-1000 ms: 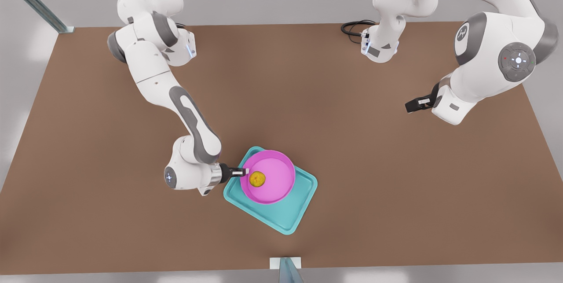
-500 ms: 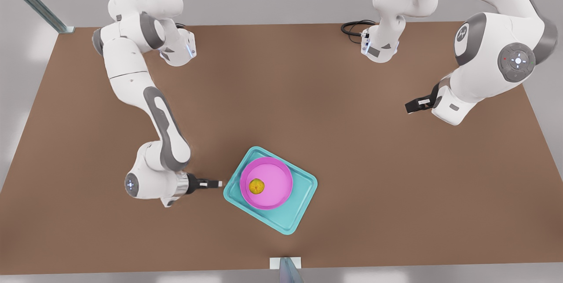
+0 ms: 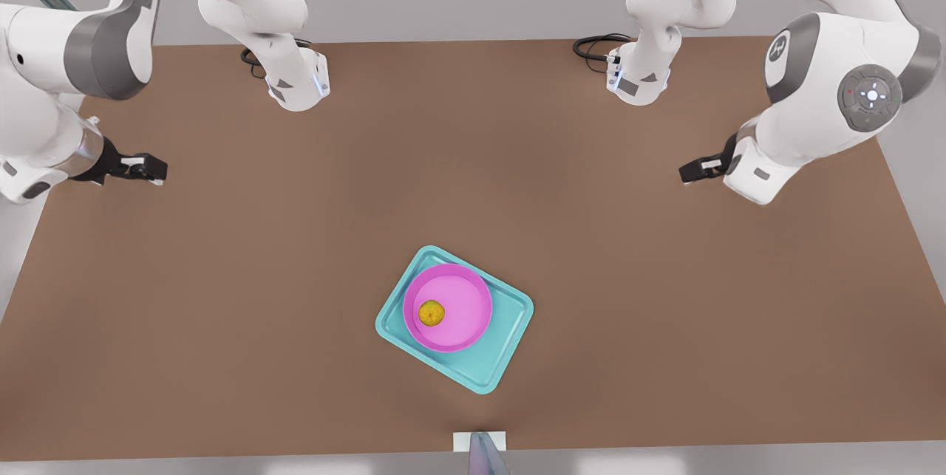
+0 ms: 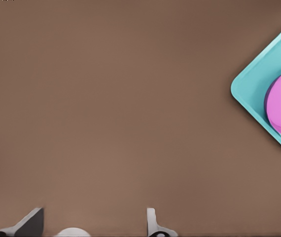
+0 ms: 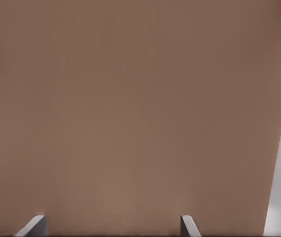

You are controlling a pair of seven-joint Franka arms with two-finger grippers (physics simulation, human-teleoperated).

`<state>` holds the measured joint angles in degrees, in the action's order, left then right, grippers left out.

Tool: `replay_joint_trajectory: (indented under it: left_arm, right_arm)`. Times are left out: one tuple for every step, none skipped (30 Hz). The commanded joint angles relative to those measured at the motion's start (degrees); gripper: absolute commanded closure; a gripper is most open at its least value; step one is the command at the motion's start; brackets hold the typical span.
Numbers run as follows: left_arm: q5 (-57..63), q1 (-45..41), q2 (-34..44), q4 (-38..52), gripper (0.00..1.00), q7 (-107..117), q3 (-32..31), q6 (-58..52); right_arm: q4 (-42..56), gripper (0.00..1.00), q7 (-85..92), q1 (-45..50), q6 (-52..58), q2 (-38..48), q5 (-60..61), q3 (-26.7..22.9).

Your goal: Place the orange on the plate with the left arm and the plate on the tray with the right arm

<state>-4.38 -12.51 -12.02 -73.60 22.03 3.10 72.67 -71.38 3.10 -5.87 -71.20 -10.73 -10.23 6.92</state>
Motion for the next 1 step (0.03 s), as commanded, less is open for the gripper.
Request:
replay_joint_trajectory:
  left_arm:
    - [-0.02,-0.06,-0.11,0.47,0.00,-0.50,-0.20,-3.41]
  right_arm:
    - [-0.42,0.00,5.77,-0.02,2.03,0.36,0.38,-0.07]
